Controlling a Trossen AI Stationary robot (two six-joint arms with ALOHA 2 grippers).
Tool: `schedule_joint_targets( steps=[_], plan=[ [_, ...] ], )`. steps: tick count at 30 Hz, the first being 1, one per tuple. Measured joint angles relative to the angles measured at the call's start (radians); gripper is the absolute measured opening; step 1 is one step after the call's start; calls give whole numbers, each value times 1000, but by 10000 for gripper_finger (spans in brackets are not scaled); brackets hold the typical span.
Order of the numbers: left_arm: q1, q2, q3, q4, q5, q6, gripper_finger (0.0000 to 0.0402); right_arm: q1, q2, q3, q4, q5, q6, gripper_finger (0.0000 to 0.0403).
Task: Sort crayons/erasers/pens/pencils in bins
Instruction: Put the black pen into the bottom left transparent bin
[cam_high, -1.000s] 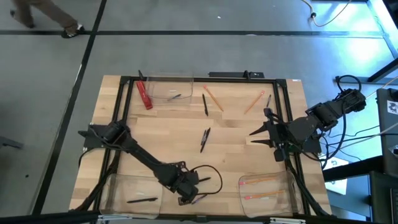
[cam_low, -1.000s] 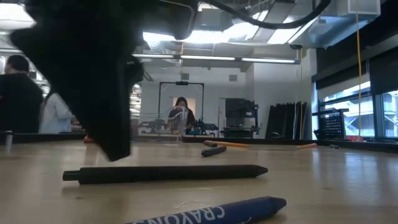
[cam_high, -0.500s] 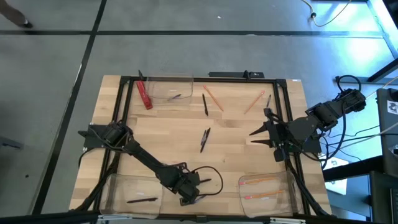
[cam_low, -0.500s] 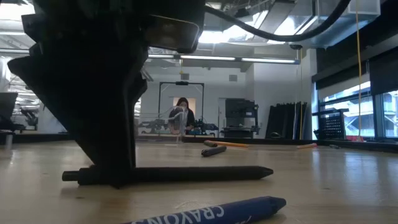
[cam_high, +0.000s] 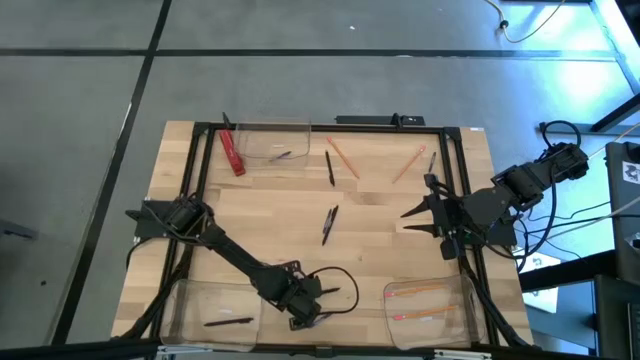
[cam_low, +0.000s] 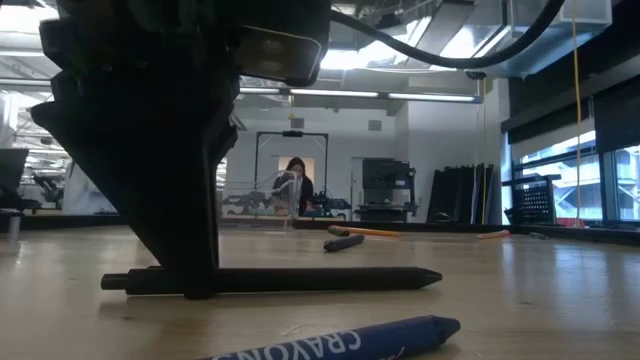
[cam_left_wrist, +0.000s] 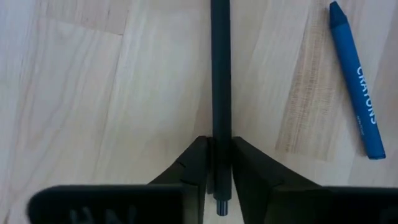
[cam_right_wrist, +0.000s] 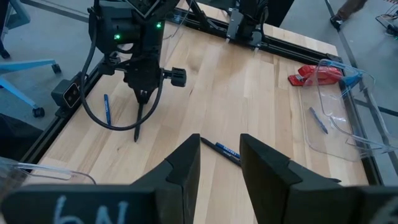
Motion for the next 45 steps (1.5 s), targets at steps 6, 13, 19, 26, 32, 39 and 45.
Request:
schedule_joint_targets(
  steps=[6,13,19,26,32,39,45],
  plan=[
    [0,1,-1,2,5,0,12,0,0,0,0,0,0,115],
    [3,-8,1,12,38,0,1,0,0,0,0,0,-3,115],
    [3,-8,1,10,36,-1,0,0,0,0,0,0,-4,115],
    [13,-8,12,0,58,-2,0,0,0,0,0,0,-3,115],
    [16,-4,49,-73,55,5,0,0,0,0,0,0,-3,115],
    [17,-2,73,-147,54,4,0,0,0,0,0,0,-4,115],
    [28,-2,92,-178,54,7,0,0,0,0,0,0,-4,115]
  ],
)
